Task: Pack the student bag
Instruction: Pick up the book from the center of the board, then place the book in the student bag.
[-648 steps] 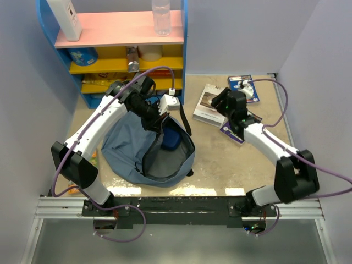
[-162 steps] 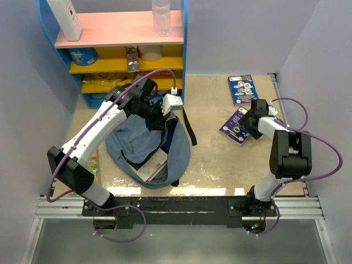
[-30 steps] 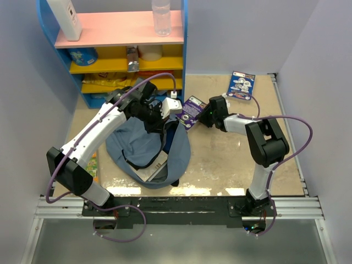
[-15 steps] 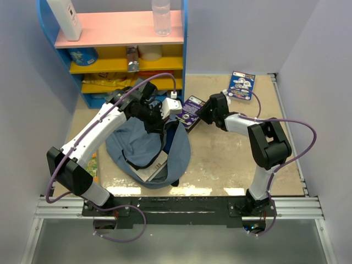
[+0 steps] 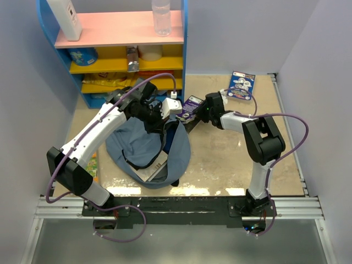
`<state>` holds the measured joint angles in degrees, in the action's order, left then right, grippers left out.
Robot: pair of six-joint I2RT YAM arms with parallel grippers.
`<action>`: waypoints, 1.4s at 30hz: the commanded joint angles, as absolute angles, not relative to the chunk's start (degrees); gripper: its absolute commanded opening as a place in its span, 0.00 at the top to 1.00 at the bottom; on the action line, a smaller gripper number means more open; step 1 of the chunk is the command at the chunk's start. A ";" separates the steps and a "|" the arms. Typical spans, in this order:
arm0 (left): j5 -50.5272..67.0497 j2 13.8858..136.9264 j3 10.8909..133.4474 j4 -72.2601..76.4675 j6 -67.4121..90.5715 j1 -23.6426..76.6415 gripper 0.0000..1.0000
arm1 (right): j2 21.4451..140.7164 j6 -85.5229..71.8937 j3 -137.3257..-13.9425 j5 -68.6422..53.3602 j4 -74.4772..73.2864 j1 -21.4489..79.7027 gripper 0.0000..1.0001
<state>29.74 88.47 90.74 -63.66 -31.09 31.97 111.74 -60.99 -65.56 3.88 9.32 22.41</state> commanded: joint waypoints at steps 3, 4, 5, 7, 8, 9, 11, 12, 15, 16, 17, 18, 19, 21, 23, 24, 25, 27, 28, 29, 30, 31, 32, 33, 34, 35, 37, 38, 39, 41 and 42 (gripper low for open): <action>29.88 86.31 91.14 -63.46 -31.99 32.17 1.00 | 111.28 -63.02 -68.38 7.03 5.89 23.82 0.69; 29.88 86.22 91.14 -63.37 -31.99 32.17 1.00 | 110.57 -62.93 -67.68 7.03 5.80 23.82 0.71; 29.97 86.31 91.14 -63.37 -31.91 32.17 1.00 | 109.87 -62.76 -67.24 6.86 5.89 23.82 0.73; 30.32 86.48 91.14 -63.28 -31.73 32.17 1.00 | 107.68 -62.32 -66.10 6.24 6.33 23.82 0.81; 30.41 86.66 91.23 -63.19 -31.55 32.17 1.00 | 106.97 -61.79 -65.83 5.89 6.68 23.82 0.83; 30.32 86.66 91.58 -63.19 -31.47 32.08 1.00 | 106.18 -61.53 -65.74 5.63 6.59 23.82 0.88; 30.15 86.92 92.02 -63.02 -31.29 32.17 1.00 | 103.63 -60.13 -65.83 4.40 5.81 23.82 0.91; 29.89 86.92 92.28 -62.76 -31.12 32.17 1.00 | 102.58 -59.68 -66.00 4.13 5.37 23.82 0.95; 27.96 87.01 92.72 -61.61 -30.24 32.17 1.00 | 97.57 -57.57 -66.44 3.52 4.05 23.82 0.98; 26.99 87.10 93.07 -61.44 -30.06 32.08 1.00 | 96.17 -57.05 -66.62 3.52 2.48 23.82 1.00; 26.81 87.45 93.34 -61.35 -29.88 31.99 1.00 | 93.72 -56.17 -66.62 3.08 1.77 23.82 1.00; 26.55 87.63 94.21 -61.26 -29.71 31.82 1.00 | 92.13 -55.64 -66.71 3.08 0.97 23.73 1.00; 26.11 87.89 94.65 -61.17 -29.45 31.38 1.00 | 90.80 -54.50 -66.36 3.16 0.18 23.82 1.00; 25.93 88.50 96.75 -61.35 -28.83 30.68 1.00 | 85.80 -53.70 -65.40 3.43 -2.02 23.82 1.00; 24.79 89.03 98.08 -61.35 -28.48 30.06 1.00 | 82.11 -53.00 -63.20 3.17 -2.90 23.73 1.00; 24.52 89.21 99.30 -61.43 -28.39 29.54 1.00 | 78.78 -53.00 -62.67 2.29 -3.60 23.64 1.00; 24.00 89.30 99.84 -61.35 -28.39 29.36 1.00 | 77.01 -52.82 -61.80 1.59 -4.65 23.64 1.00; 23.99 89.47 101.07 -61.35 -27.86 28.74 1.00 | 72.28 -52.91 -61.17 0.09 -5.88 23.64 1.00; 24.08 89.65 101.42 -61.26 -27.69 28.65 1.00 | 70.85 -53.61 -60.48 -1.13 -6.41 23.73 1.00; 24.08 89.74 101.95 -61.17 -27.34 28.65 1.00 | 69.62 -54.14 -59.95 -2.88 -6.76 23.73 1.00; 24.26 89.82 102.13 -61.26 -27.25 28.57 1.00 | 68.22 -54.66 -59.51 -5.16 -7.20 23.90 1.00; 24.61 90.00 102.30 -61.26 -27.16 28.56 1.00 | 66.11 -55.54 -58.28 -6.23 -8.08 24.34 1.00; 24.52 90.00 102.39 -61.17 -26.81 28.56 1.00 | 64.88 -55.72 -57.58 -6.59 -8.61 24.78 1.00; 24.52 90.00 102.48 -61.17 -26.81 28.56 1.00 | 63.65 -55.98 -56.87 -6.50 -9.22 25.39 1.00; 24.43 90.00 102.57 -61.17 -26.63 28.56 1.00 | 61.28 -56.77 -54.86 -6.33 -9.75 26.79 1.00; 24.43 89.91 102.66 -61.08 -26.37 28.56 1.00 | 60.48 -57.47 -53.63 -6.50 -9.58 27.59 1.00; 24.52 90.00 102.92 -61.35 -26.37 28.56 1.00 | 58.63 -60.27 -49.67 -7.90 -7.83 29.95 1.00; 24.52 90.17 103.35 -61.43 -26.37 28.56 1.00 | 58.45 -61.34 -48.44 -8.17 -7.04 31.10 1.00; 24.52 90.26 103.62 -61.61 -26.28 28.56 1.00 | 58.27 -62.22 -47.38 -7.91 -6.25 32.51 1.00; 24.87 90.53 104.23 -62.40 -26.28 28.48 1.00 | 59.40 -63.98 -45.97 -6.08 -4.40 37.51 1.00; 25.05 90.53 104.33 -62.49 -26.19 28.56 1.00 | 60.20 -64.25 -46.31 -5.37 -4.13 39.44 1.00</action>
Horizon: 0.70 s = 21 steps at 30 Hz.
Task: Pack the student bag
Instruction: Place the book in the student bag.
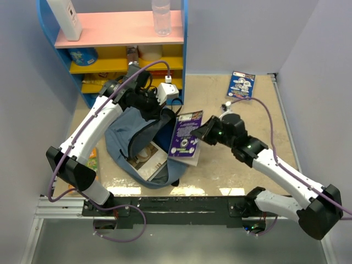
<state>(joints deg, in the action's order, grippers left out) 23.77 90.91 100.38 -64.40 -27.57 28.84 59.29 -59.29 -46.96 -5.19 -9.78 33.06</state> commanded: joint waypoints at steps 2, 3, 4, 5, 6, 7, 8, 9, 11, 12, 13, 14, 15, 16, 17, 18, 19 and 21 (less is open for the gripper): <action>25.49 90.27 104.24 -62.75 -26.10 28.56 1.00 | 64.13 -64.42 -47.28 -3.79 -3.43 44.46 1.00; 25.58 90.18 104.24 -62.75 -26.19 28.56 1.00 | 65.47 -64.51 -48.07 -3.61 -2.82 45.95 1.00; 25.66 89.91 104.24 -63.01 -26.10 28.56 1.00 | 67.04 -64.69 -48.51 -3.52 -1.51 48.40 1.00; 25.84 89.83 104.24 -63.10 -26.10 28.48 1.00 | 69.58 -64.77 -48.95 -2.91 -1.06 49.47 1.00; 25.84 89.74 104.33 -63.19 -26.10 28.56 1.00 | 70.91 -64.78 -50.09 -2.73 -0.88 50.35 1.00; 25.93 89.48 104.33 -63.45 -26.19 28.56 1.00 | 71.97 -64.95 -50.53 -2.81 -0.27 51.75 1.00; 26.10 89.39 104.33 -63.63 -26.19 28.56 1.00 | 73.03 -64.95 -51.06 -2.64 -0.26 52.29 1.00; 26.28 89.21 104.33 -63.63 -26.28 28.56 1.00 | 75.21 -64.86 -52.20 -2.64 1.13 52.90 1.00; 26.45 88.95 104.33 -63.98 -26.37 28.56 1.00 | 77.59 -64.51 -53.69 -2.64 1.93 54.31 1.00; 26.72 88.95 104.33 -64.07 -26.45 28.56 1.00 | 79.78 -64.16 -55.62 -1.94 2.02 54.66 1.00; 27.07 88.77 104.33 -64.25 -26.46 28.56 1.00 | 81.28 -63.03 -56.77 -1.32 1.67 55.36 1.00; 27.24 88.77 104.24 -64.34 -26.46 28.56 1.00 | 82.43 -62.50 -57.91 -0.97 1.67 55.55 1.00; 27.59 88.77 104.24 -64.51 -26.46 28.56 1.00 | 83.75 -61.97 -60.10 -0.79 1.84 55.72 1.00; 27.95 88.77 104.15 -64.77 -26.54 28.56 1.00 | 86.81 -60.57 -61.42 -1.05 1.50 55.81 1.00; 28.21 88.77 104.15 -64.78 -26.46 28.56 1.00 | 88.40 -59.77 -62.83 -1.32 0.97 55.81 0.98; 28.30 88.68 104.24 -65.04 -26.54 28.65 1.00 | 90.16 -58.72 -65.71 -1.58 0.27 55.90 0.91; 28.39 88.59 104.24 -65.13 -26.46 28.57 1.00 | 92.96 -56.71 -67.13 -2.63 -2.26 56.07 0.82; 28.39 88.51 104.41 -65.30 -26.63 28.56 1.00 | 94.92 -54.68 -70.12 -1.94 -5.96 56.42 0.66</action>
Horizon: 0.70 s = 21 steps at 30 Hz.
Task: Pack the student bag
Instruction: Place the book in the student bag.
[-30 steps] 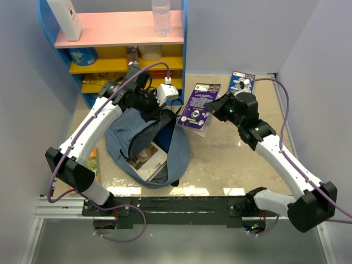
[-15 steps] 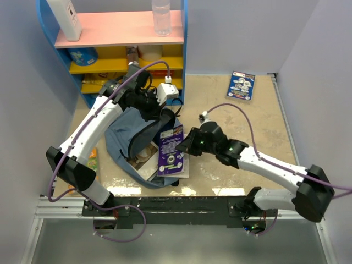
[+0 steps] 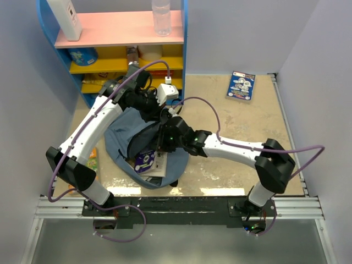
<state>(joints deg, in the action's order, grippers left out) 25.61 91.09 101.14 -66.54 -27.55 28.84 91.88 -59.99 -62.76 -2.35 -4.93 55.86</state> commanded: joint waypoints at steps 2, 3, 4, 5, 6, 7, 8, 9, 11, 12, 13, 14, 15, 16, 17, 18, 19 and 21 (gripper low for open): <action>28.56 88.24 104.24 -65.39 -26.72 28.56 1.00 | 94.49 -52.65 -69.88 -0.18 -8.78 57.04 0.58; 28.56 88.16 104.15 -65.30 -26.81 28.56 1.00 | 93.61 -51.78 -68.39 1.04 -9.66 57.04 0.56; 28.74 88.15 103.89 -65.22 -26.81 28.56 1.00 | 91.52 -51.51 -67.60 2.19 -10.45 57.04 0.54; 28.65 88.24 103.80 -65.13 -26.81 28.65 1.00 | 90.36 -51.07 -66.72 4.98 -11.15 57.04 0.54; 28.83 88.33 103.80 -65.04 -26.89 28.57 1.00 | 89.13 -50.37 -64.79 6.23 -12.03 57.13 0.54; 28.83 88.42 103.80 -65.04 -26.81 28.56 1.00 | 88.16 -50.19 -63.82 7.28 -12.30 57.04 0.56; 28.92 88.50 103.80 -65.04 -26.81 28.56 1.00 | 86.68 -49.75 -61.98 9.30 -12.39 57.04 0.57; 29.00 88.68 103.89 -64.95 -26.81 28.56 1.00 | 86.23 -49.57 -61.27 9.84 -12.39 57.04 0.57; 29.27 88.86 104.41 -64.95 -26.72 28.56 1.00 | 86.39 -49.05 -60.56 11.76 -12.30 57.04 0.60; 29.53 88.94 104.59 -65.04 -26.54 28.56 1.00 | 86.83 -48.69 -60.73 12.21 -12.48 57.13 0.62; 29.62 89.03 105.02 -65.13 -26.54 28.56 1.00 | 87.53 -48.26 -61.17 12.74 -12.48 57.04 0.65; 29.97 89.12 105.29 -65.30 -26.46 28.56 1.00 | 89.19 -47.99 -62.22 13.61 -12.74 57.04 0.67; 30.06 89.12 105.90 -65.82 -26.37 28.56 1.00 | 90.17 -47.81 -62.66 13.88 -12.57 57.04 0.71; 30.23 89.12 106.26 -66.09 -26.28 28.56 1.00 | 90.96 -47.64 -63.01 14.23 -12.31 57.13 0.73; 30.50 89.03 106.52 -66.35 -26.45 28.56 1.00 | 92.36 -47.64 -63.02 14.59 -10.83 57.04 0.74; 30.59 88.86 106.96 -66.71 -26.54 28.56 1.00 | 92.89 -47.72 -62.76 14.85 -9.85 57.04 0.78; 30.76 88.77 107.05 -66.88 -26.63 28.56 1.00 | 93.42 -47.81 -62.49 14.85 -8.89 57.04 0.80; 30.85 88.51 107.57 -67.15 -26.72 28.56 1.00 | 95.17 -48.42 -62.49 15.12 -8.26 56.95 0.90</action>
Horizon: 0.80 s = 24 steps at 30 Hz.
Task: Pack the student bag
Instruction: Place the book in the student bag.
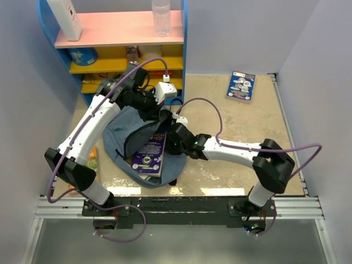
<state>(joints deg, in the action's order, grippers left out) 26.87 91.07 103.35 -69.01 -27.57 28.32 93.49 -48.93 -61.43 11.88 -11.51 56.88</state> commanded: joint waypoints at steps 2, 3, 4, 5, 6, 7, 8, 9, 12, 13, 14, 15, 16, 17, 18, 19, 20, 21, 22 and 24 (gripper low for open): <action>31.11 88.42 107.93 -67.59 -26.89 28.56 1.00 | 96.06 -48.78 -62.67 14.77 -7.48 56.95 0.92; 31.29 88.33 108.02 -67.59 -27.07 28.56 1.00 | 96.67 -48.78 -62.75 14.59 -7.30 56.87 0.93; 31.55 88.33 108.02 -67.67 -26.98 28.56 1.00 | 96.94 -48.95 -63.01 14.68 -7.03 56.95 0.94; 31.90 88.42 108.02 -67.68 -26.98 28.56 1.00 | 97.29 -49.13 -63.28 14.59 -6.25 56.95 0.94; 32.08 88.42 107.93 -67.68 -27.16 28.56 1.00 | 97.99 -49.22 -63.54 14.42 -5.72 56.95 0.96; 32.43 88.42 107.84 -67.68 -27.07 28.56 1.00 | 98.26 -49.39 -64.33 13.63 -4.93 56.87 0.96; 32.95 88.59 107.75 -67.68 -27.16 28.56 1.00 | 98.78 -49.66 -65.03 13.28 -3.62 56.87 0.97; 33.05 88.68 107.58 -67.68 -27.07 28.65 1.00 | 99.22 -49.66 -65.74 12.84 -2.91 56.87 0.98; 33.05 88.77 107.32 -67.94 -27.42 28.65 1.00 | 100.20 -49.05 -68.55 13.01 -1.76 56.78 0.99; 32.96 88.68 107.23 -67.94 -27.51 28.65 1.00 | 99.76 -48.69 -69.16 13.27 -1.76 56.60 0.99; 32.70 88.42 106.79 -67.85 -27.77 28.65 1.00 | 99.06 -48.34 -69.00 13.45 -2.63 55.38 0.94; 32.61 88.24 106.44 -67.76 -27.95 28.65 1.00 | 97.92 -48.34 -68.47 13.53 -3.16 54.41 0.90; 32.43 88.07 106.00 -67.68 -28.21 28.65 1.00 | 96.34 -48.25 -66.12 13.71 -3.77 51.53 0.84; 32.17 87.54 104.69 -67.33 -28.65 28.65 1.00 | 92.24 -48.86 -64.35 13.54 -3.95 49.50 0.72; 31.91 87.28 103.81 -66.98 -28.74 28.57 1.00 | 90.11 -49.04 -62.25 12.75 -3.43 46.96 0.68; 31.82 86.58 102.75 -66.45 -28.91 28.65 1.00 | 88.09 -48.87 -58.66 11.61 -2.91 41.45 0.65; 31.56 86.40 101.00 -65.40 -29.00 28.57 1.00 | 84.85 -48.52 -57.58 10.04 -3.07 38.53 0.58; 31.73 86.31 100.38 -65.04 -29.00 28.56 1.00 | 83.94 -47.91 -57.13 9.50 -3.69 35.63 0.55; 31.82 86.31 99.85 -64.69 -29.09 28.56 1.00 | 83.33 -46.60 -57.56 9.14 -4.47 30.72 0.53; 32.43 86.48 99.49 -64.25 -29.27 28.56 1.00 | 84.10 -45.36 -59.40 8.96 -6.93 26.39 0.47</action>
